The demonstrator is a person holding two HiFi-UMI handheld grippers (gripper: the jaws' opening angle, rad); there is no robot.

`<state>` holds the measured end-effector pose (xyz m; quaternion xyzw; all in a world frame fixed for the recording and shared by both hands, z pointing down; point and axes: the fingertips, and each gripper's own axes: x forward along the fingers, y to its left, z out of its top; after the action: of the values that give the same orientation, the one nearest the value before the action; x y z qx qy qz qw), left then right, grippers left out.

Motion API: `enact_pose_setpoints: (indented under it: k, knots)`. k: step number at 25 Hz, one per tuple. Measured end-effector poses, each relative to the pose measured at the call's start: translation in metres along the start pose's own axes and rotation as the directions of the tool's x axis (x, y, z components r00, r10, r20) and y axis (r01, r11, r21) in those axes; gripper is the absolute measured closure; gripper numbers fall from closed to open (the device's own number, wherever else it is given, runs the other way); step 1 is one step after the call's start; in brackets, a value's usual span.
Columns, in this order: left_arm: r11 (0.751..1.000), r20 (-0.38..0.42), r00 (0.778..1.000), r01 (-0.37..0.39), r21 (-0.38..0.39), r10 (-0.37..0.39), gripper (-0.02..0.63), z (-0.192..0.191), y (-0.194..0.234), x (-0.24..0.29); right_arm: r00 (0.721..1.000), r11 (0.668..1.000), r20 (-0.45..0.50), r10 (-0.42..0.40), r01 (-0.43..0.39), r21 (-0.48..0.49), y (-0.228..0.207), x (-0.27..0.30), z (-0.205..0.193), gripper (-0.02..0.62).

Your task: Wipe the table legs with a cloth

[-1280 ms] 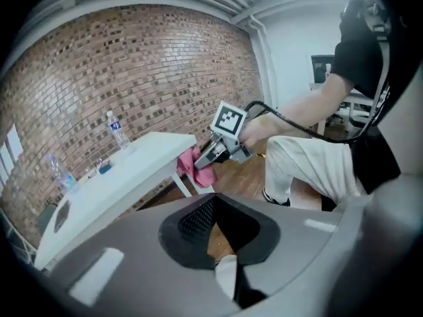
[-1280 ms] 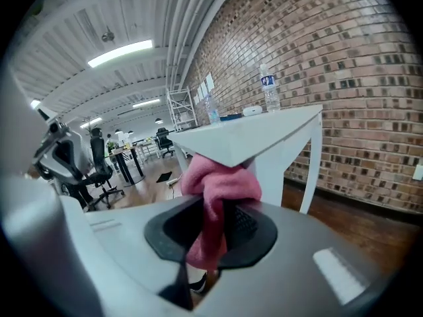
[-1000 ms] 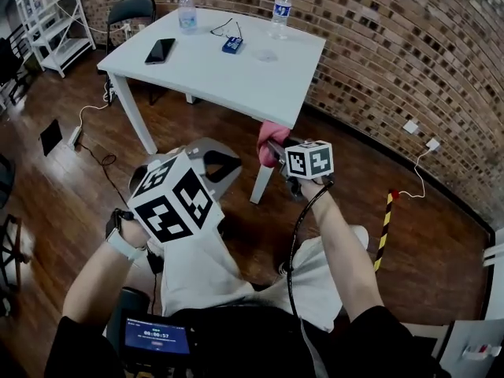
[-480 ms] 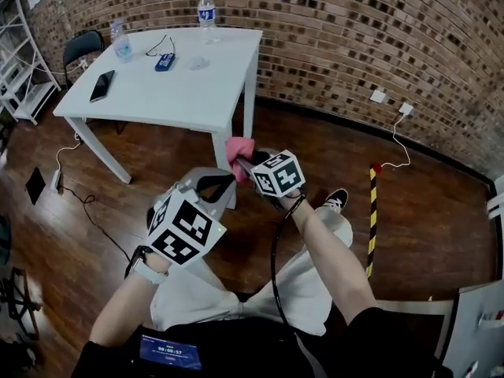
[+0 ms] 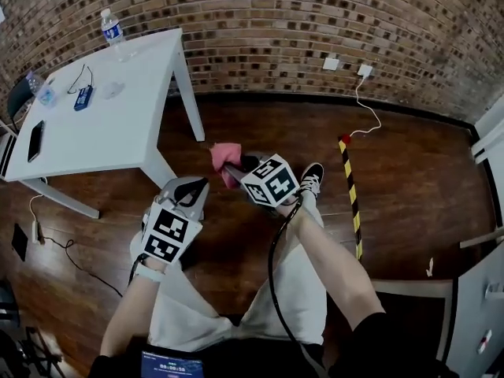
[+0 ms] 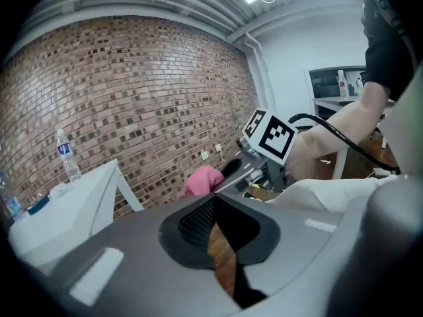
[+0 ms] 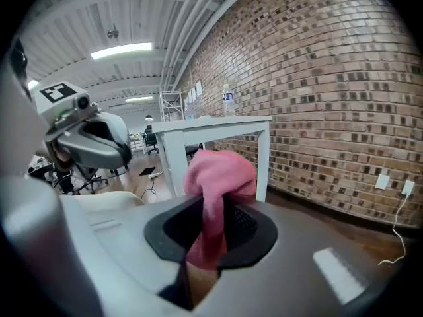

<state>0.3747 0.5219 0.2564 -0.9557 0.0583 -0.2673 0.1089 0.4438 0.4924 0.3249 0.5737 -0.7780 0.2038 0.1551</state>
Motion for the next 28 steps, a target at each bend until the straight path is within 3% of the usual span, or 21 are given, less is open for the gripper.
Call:
enact_pose_setpoints:
  k: [6,14,20,28]
  knots:
    - [0.991,-0.016,1.0,0.007,-0.13,-0.01,0.606,-0.051,0.007,0.065,0.999,0.998,-0.028,0.015,-0.017,-0.06,-0.023,0.006,-0.034,0.545]
    - [0.978,-0.045,0.998,0.039,-0.203,-0.049,0.606,-0.096,0.025,0.127,0.995,0.997,-0.089,0.043,-0.048,-0.054,-0.05,0.041,-0.061,0.545]
    - [0.973,-0.026,1.0,0.006,-0.229,-0.012,0.606,-0.096,0.043,0.154,0.988,0.992,-0.129,0.081,-0.093,-0.089,-0.068,0.058,-0.058,0.545]
    - [0.957,-0.004,0.994,-0.106,-0.27,0.109,0.606,-0.082,0.088,0.182,0.981,0.978,-0.141,0.13,-0.151,-0.144,-0.103,0.079,-0.031,0.545]
